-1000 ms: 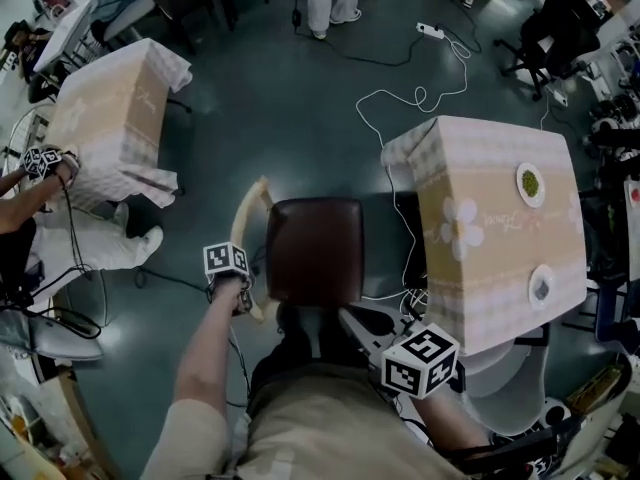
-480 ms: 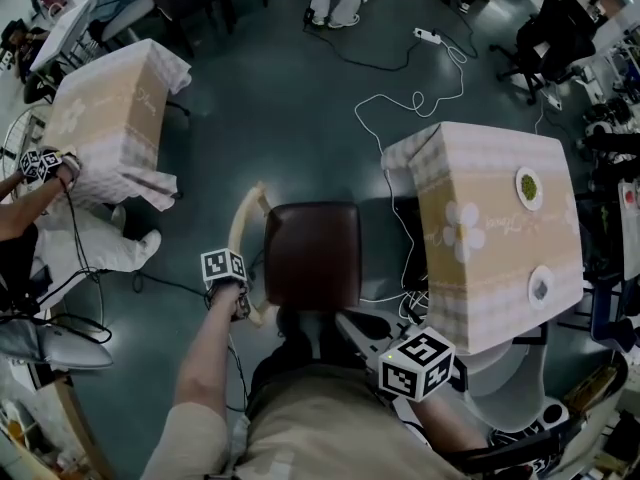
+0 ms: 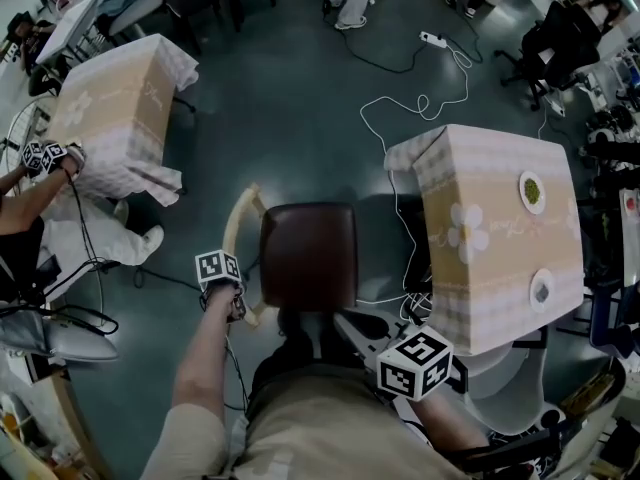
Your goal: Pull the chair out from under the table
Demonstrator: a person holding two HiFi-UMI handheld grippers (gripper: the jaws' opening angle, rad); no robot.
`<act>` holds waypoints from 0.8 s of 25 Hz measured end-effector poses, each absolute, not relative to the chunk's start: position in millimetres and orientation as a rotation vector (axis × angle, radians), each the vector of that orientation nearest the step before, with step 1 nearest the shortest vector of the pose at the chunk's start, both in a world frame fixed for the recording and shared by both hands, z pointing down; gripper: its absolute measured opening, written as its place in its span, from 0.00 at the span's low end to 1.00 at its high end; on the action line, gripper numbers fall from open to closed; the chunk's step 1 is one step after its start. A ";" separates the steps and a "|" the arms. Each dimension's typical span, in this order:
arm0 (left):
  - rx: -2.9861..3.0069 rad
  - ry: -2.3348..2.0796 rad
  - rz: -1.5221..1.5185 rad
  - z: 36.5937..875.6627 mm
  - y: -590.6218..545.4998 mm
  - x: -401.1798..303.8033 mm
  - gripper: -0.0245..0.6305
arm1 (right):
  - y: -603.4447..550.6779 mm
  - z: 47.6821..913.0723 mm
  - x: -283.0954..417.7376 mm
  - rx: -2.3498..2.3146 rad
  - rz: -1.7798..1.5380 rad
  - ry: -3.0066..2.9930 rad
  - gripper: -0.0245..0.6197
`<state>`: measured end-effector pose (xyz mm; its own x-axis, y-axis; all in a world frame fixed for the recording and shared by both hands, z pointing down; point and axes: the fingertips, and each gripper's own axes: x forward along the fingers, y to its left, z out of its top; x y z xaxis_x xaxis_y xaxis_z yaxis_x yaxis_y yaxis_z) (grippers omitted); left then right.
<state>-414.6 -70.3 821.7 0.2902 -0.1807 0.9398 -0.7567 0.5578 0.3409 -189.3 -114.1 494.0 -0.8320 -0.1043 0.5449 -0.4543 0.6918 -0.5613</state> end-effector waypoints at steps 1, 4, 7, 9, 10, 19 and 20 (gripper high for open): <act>0.940 -1.250 0.471 822.1 -67.6 -416.1 0.22 | -112.9 493.9 -190.5 0.426 0.980 -2.424 0.05; 0.933 -1.253 0.477 823.4 -57.8 -420.0 0.22 | -108.3 493.2 -192.3 0.418 0.977 -2.426 0.05; 0.928 -1.255 0.483 824.5 -48.3 -422.0 0.22 | -102.8 494.6 -189.8 0.422 0.977 -2.419 0.05; 0.925 -1.256 0.482 824.7 -43.7 -422.1 0.22 | -99.2 495.4 -187.1 0.428 0.976 -2.414 0.05; 0.924 -1.258 0.480 824.5 -42.1 -422.3 0.22 | -97.4 495.4 -186.1 0.430 0.975 -2.413 0.05; 0.923 -1.272 0.479 826.0 -29.5 -433.4 0.22 | -83.7 494.4 -188.8 0.438 0.967 -2.416 0.05; 0.924 -1.276 0.480 826.0 -28.1 -435.4 0.22 | -82.6 494.3 -189.7 0.437 0.966 -2.416 0.05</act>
<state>-435.4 -28.1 826.0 0.2629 -0.1770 0.9485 -0.7586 0.5695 0.3165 -189.7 -82.6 494.3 -0.8246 -0.1081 0.5552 -0.4611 0.6971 -0.5491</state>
